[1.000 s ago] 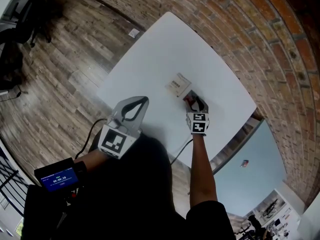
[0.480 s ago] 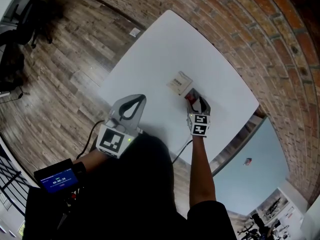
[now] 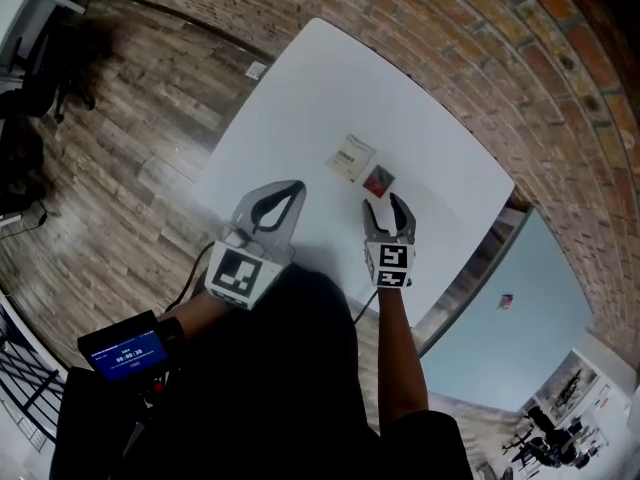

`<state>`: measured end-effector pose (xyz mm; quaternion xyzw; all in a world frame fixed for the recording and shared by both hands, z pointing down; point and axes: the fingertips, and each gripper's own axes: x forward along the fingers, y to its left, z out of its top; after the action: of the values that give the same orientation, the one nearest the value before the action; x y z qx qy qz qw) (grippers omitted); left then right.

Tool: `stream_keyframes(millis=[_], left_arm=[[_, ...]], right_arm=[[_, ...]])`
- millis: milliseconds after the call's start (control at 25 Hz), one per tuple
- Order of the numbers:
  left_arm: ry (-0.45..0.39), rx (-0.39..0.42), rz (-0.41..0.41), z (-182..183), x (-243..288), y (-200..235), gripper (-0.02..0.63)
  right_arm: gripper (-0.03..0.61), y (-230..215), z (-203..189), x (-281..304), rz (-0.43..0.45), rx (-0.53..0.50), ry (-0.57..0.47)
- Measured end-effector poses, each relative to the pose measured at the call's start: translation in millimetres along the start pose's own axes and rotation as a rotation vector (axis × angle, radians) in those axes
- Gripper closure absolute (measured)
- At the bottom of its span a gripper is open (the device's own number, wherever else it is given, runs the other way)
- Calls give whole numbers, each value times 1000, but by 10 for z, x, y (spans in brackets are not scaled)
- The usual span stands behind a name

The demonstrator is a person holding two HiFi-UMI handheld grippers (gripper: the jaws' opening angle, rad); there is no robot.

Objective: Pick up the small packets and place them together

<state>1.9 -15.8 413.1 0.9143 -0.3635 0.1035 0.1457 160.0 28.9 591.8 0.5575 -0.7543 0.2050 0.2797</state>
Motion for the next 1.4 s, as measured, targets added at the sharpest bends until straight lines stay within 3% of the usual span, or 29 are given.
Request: stream_keyframes(millis=[80, 240, 400, 560, 760, 1040, 1240, 1400], left_arm=[[-15, 23, -14, 72, 51, -20, 614], [-20, 64, -73, 118, 196, -172, 614], [-68, 66, -110, 312, 295, -243, 614], [-111, 63, -122, 507, 360, -218, 614], [-171, 58, -112, 749, 402, -89, 614], [-208, 66, -112, 1006, 349, 58, 614], [-248, 55, -143, 1203, 261, 32, 614], [-263, 52, -152, 1270, 138, 23, 614]], right_arm=[[345, 8, 162, -104, -23, 30, -52], [453, -200, 501, -509, -170, 74, -189], [482, -320, 716, -916, -262, 162, -268], [575, -384, 979, -1305, -325, 195, -382], [575, -385, 1396, -1618, -357, 196, -469], [577, -151, 1937, -1844, -315, 161, -577], [577, -180, 2137, -2022, -444, 148, -580], [577, -137, 2317, -2117, -443, 114, -612]])
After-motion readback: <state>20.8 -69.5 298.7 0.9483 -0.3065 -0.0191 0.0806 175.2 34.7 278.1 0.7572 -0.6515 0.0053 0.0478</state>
